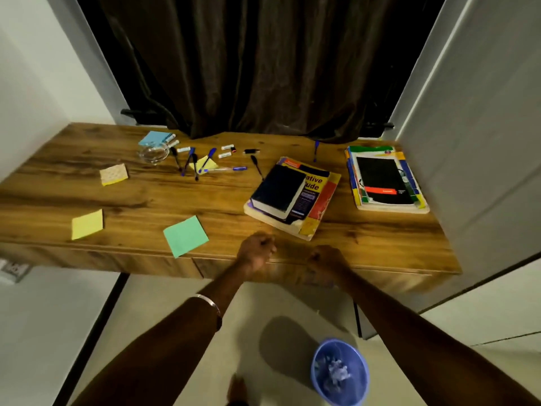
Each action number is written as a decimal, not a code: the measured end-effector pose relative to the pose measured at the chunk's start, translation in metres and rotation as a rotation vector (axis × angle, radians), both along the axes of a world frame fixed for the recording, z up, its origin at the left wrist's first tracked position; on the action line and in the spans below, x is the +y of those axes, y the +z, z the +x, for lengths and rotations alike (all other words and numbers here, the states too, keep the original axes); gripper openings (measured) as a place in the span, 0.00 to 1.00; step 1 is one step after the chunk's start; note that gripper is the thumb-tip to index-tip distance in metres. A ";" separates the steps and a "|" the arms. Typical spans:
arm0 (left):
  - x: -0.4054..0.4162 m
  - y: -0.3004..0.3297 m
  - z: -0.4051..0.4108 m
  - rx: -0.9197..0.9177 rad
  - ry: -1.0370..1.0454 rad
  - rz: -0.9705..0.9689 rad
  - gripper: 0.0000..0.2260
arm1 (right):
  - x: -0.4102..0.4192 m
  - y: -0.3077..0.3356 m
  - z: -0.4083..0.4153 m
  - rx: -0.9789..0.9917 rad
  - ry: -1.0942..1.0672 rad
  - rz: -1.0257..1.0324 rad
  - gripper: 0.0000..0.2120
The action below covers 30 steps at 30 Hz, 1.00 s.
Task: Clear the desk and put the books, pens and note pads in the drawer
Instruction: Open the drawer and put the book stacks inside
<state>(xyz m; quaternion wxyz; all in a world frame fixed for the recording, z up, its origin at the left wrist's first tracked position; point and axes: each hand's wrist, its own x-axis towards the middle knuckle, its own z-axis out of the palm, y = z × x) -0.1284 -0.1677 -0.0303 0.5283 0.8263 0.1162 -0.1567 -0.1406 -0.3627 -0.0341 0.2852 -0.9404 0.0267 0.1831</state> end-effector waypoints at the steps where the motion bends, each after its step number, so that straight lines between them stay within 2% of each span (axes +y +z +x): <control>1: 0.001 -0.005 -0.008 0.065 0.045 -0.094 0.12 | 0.002 -0.003 -0.004 -0.004 -0.007 0.008 0.08; 3: 0.000 -0.016 -0.022 0.181 0.146 -0.240 0.14 | 0.003 -0.010 -0.009 -0.001 -0.075 0.092 0.06; 7: 0.003 -0.054 -0.039 0.366 0.297 -0.383 0.12 | 0.000 -0.026 -0.018 0.093 -0.140 0.090 0.10; 9: 0.003 -0.073 -0.045 0.427 0.350 -0.464 0.11 | 0.000 -0.041 -0.026 0.134 -0.219 0.172 0.11; 11: 0.001 -0.089 -0.047 0.455 0.422 -0.541 0.12 | 0.001 -0.058 -0.034 0.187 -0.440 0.354 0.12; 15: -0.009 -0.111 -0.046 0.529 0.587 -0.748 0.22 | 0.002 -0.089 -0.045 0.381 -0.941 0.747 0.10; 18: -0.018 -0.121 -0.042 0.529 0.736 -0.919 0.29 | 0.002 -0.115 -0.041 0.400 -1.170 1.082 0.17; 21: -0.028 -0.131 -0.033 0.522 0.839 -1.022 0.36 | 0.008 -0.125 -0.033 0.336 -1.277 1.308 0.28; 25: -0.038 -0.148 -0.018 0.512 0.985 -1.169 0.38 | 0.016 -0.136 -0.018 0.253 -1.329 1.493 0.34; 30: -0.043 -0.157 -0.015 0.476 1.085 -1.294 0.36 | 0.018 -0.152 -0.012 0.228 -1.349 1.610 0.36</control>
